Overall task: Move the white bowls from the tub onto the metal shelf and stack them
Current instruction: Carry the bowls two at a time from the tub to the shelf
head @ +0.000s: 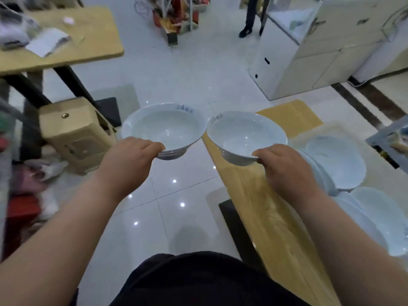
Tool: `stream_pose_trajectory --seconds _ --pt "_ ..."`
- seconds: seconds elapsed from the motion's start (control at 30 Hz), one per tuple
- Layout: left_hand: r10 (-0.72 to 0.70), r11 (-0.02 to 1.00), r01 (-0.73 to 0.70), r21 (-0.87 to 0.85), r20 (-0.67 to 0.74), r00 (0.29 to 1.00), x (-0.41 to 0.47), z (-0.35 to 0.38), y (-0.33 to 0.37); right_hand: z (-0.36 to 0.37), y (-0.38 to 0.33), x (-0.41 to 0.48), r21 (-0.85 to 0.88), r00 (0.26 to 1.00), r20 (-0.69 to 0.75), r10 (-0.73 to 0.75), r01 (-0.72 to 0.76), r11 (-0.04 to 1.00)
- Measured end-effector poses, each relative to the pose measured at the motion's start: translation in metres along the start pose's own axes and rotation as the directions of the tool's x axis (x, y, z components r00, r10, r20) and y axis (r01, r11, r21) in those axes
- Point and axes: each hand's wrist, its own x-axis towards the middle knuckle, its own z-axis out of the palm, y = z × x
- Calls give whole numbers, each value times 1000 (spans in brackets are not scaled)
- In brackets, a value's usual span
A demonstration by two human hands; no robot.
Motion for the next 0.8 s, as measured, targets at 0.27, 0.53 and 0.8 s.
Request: stream_pose_trajectory --seconds 0.27,0.53,0.8 --pt "-305 948 308 78 -52 951 -128 -15 -112 79 -139 105 99 950 104 -296 286 953" --pt "-655 741 657 138 -70 753 -266 -34 -137 133 -280 166 259 735 189 -651 602 755" --pt "-960 222 953 204 -124 250 -354 -56 -53 163 -405 198 401 308 121 -944 855 331"
